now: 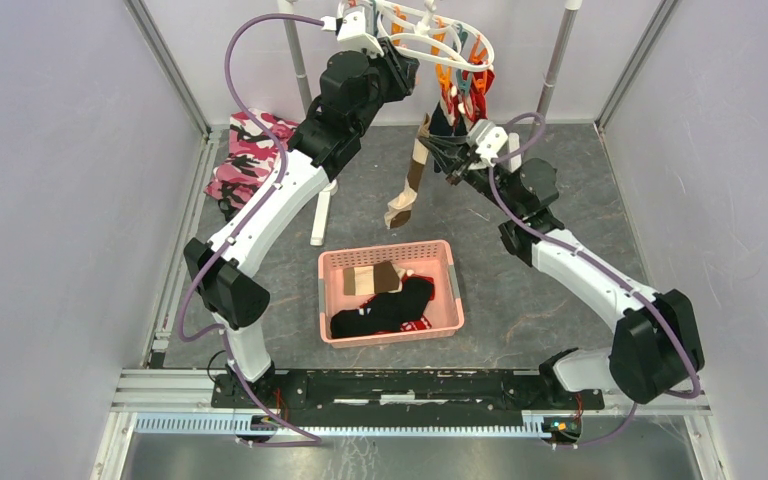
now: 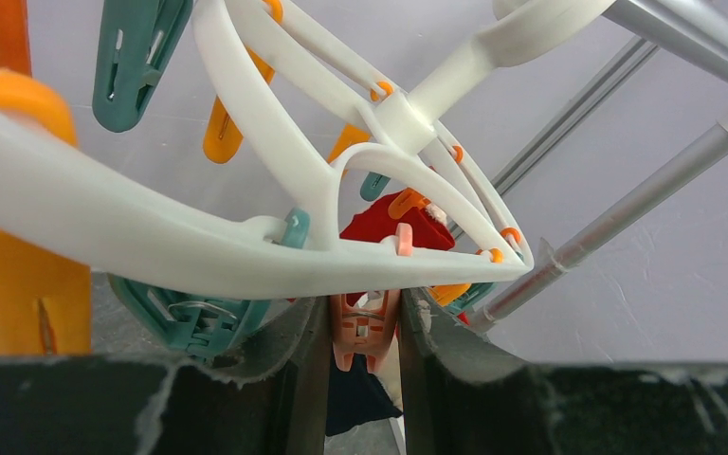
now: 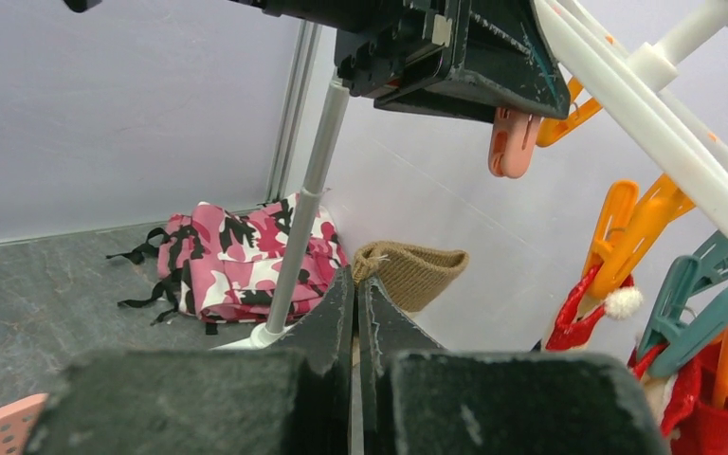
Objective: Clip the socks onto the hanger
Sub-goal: Clamp the sock onto the hanger.
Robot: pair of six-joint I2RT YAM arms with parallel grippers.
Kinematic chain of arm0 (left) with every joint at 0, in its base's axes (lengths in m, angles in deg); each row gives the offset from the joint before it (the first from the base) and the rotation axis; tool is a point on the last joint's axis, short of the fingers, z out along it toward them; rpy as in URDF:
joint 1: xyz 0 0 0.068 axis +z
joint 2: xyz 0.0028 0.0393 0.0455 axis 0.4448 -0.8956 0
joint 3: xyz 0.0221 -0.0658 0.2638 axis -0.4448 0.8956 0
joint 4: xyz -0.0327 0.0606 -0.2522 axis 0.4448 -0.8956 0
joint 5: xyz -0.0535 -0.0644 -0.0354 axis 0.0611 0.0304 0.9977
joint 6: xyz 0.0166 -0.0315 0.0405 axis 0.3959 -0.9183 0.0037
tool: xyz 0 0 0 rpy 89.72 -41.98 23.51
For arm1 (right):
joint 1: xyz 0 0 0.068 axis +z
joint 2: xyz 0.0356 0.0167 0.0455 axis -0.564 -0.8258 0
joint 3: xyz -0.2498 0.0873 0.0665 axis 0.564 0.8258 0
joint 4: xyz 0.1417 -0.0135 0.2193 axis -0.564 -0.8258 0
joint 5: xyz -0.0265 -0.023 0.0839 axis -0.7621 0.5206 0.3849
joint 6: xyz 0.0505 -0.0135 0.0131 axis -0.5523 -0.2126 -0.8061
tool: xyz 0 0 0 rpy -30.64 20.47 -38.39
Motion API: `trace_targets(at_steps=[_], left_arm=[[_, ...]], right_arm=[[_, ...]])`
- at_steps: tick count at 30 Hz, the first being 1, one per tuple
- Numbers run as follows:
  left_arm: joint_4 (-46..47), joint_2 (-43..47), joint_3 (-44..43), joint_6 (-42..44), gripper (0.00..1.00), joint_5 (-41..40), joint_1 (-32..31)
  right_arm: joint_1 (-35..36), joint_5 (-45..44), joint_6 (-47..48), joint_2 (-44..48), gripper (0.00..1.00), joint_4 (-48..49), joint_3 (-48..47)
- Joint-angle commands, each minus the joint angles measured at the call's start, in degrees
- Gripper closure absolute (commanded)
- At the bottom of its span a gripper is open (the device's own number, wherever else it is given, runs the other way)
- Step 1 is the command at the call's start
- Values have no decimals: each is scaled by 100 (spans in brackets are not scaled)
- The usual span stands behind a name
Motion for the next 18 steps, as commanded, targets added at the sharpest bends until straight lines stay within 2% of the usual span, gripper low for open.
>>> trace_targets(at_steps=[1,18], left_arm=[[90,192,-247,18,90,-54,27],[86,213,-229,-124,90,59,26]], right_arm=[[30,67,265,-244,100,60,-504],[51,-73,1028,-943,100,-357,-1473]])
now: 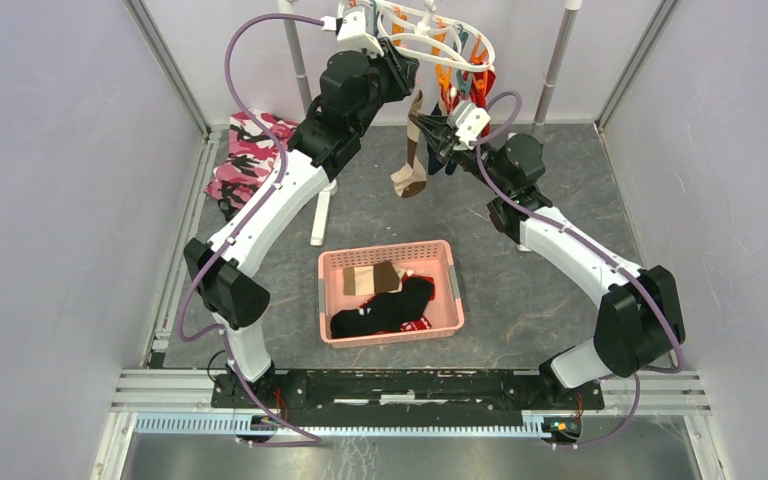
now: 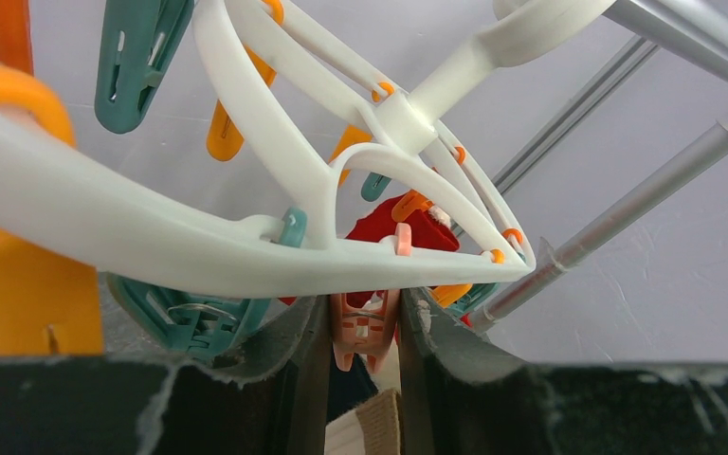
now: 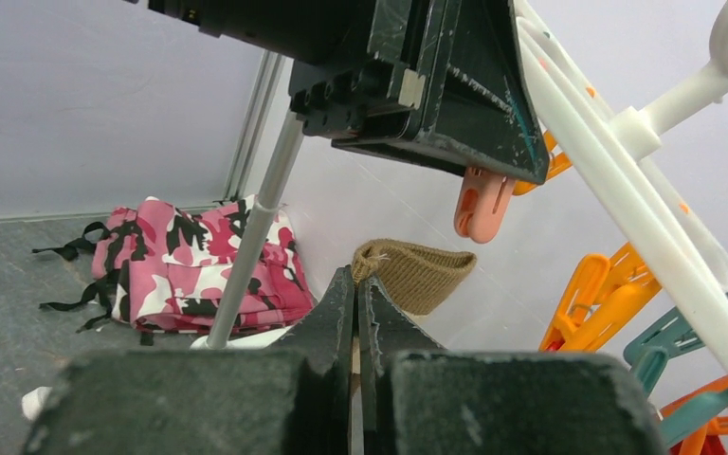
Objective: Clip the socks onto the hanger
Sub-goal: Clamp the sock onto the hanger.
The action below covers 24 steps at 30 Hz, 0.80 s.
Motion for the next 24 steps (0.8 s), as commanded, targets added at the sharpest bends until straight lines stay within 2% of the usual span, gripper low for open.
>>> trace_targets(at_steps=[1,24], left_arm=[[112,214,-218,-118,90,62,26],[118,240,-170,-127,91,151,26]], right_arm=[[24,-116,320,-142,100,-73,-456],[-5,-448,424,-506,100,-351,-921]])
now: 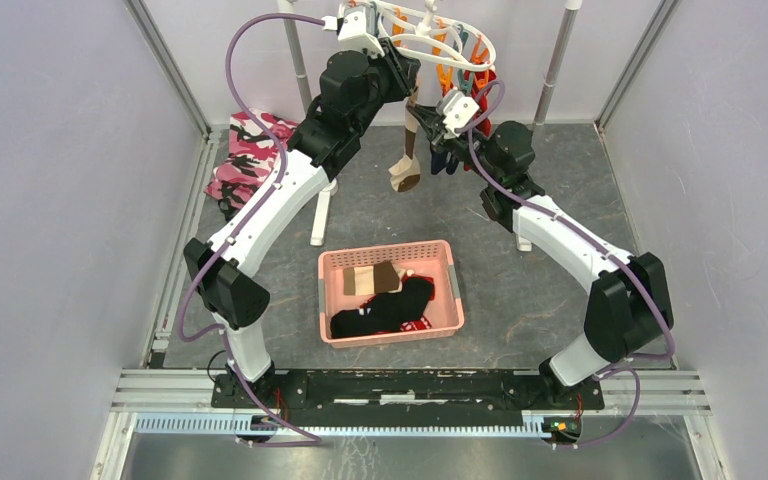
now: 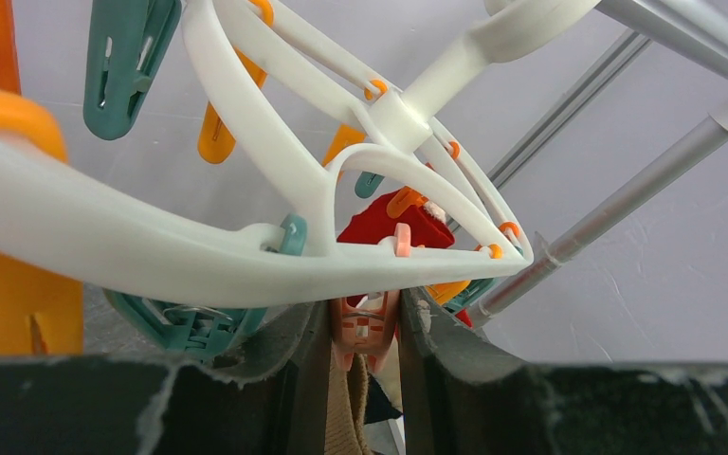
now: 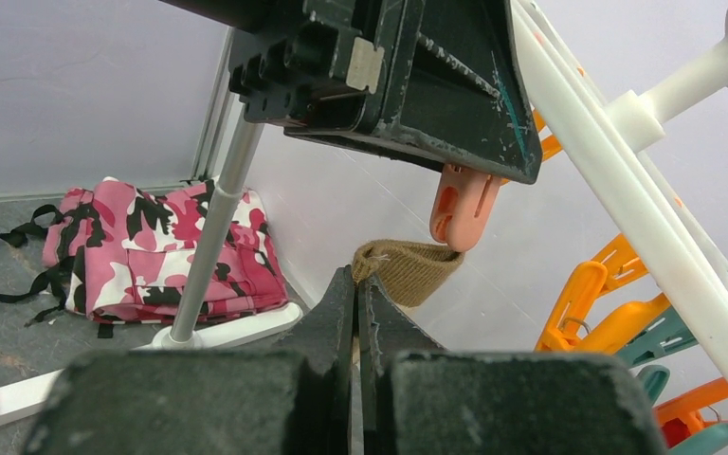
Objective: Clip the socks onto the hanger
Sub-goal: Clamp the sock onto the hanger.
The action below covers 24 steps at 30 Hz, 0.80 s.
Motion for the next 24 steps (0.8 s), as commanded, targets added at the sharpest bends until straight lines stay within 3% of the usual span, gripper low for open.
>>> trace_targets(at_steps=[1,24], left_arm=[[116,240,-172,-119,91,43,26],[112,265,-102,-153,91,110,26]], right_arm=[[-4,-189,-3,-14,100,77,-278],[-111,-254,-67,-44,100,95,-415]])
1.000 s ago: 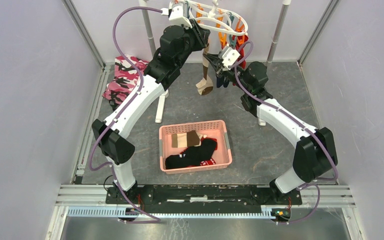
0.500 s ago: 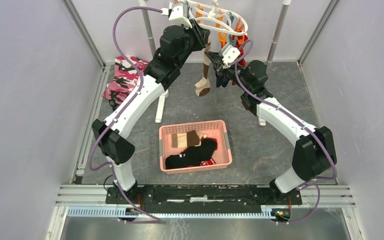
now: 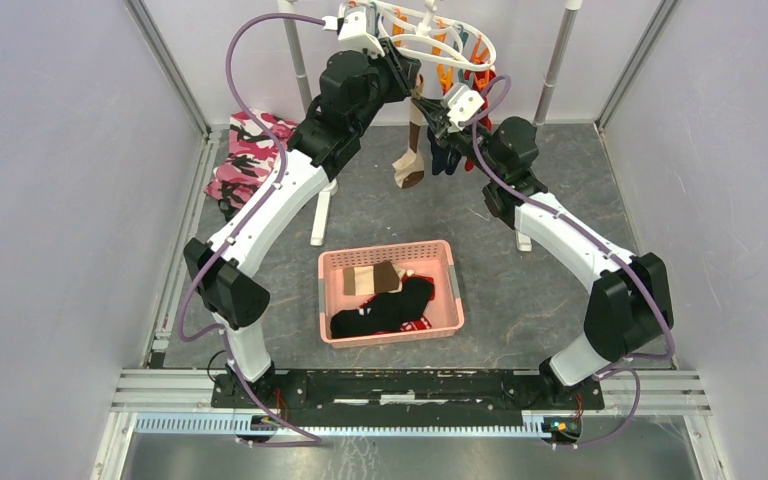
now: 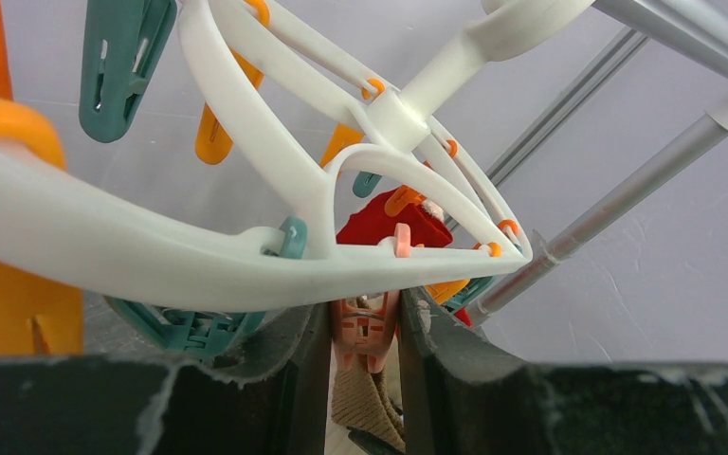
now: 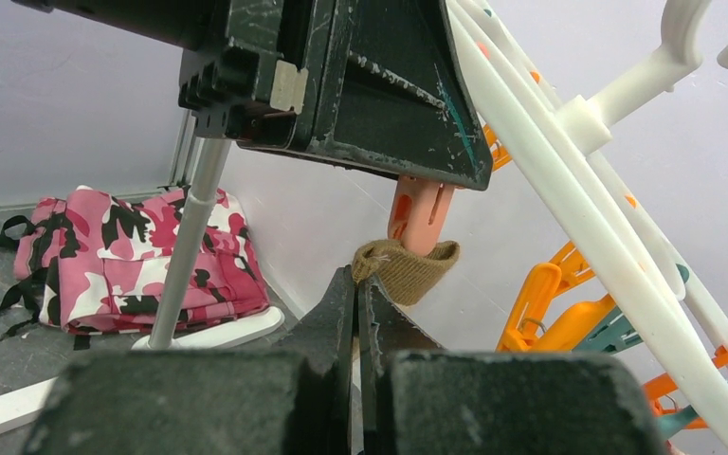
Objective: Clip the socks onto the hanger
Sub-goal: Clamp the sock onto the hanger.
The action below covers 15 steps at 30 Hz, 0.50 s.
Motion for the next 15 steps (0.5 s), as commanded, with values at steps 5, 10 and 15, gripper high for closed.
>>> trace_targets(at_steps=[5,10,15], left_arm=[[115,267,-95,-145,91,87,26],[118,254,-84,-145,91,89,26],[103,249,-75,-153,91,98,26]], right_arm=[[-19,-71,-54,-50,100,145,-322],[-22,-91,-63,-52,100,158,-394],[-20,-91,-50,-80,100,151,-456]])
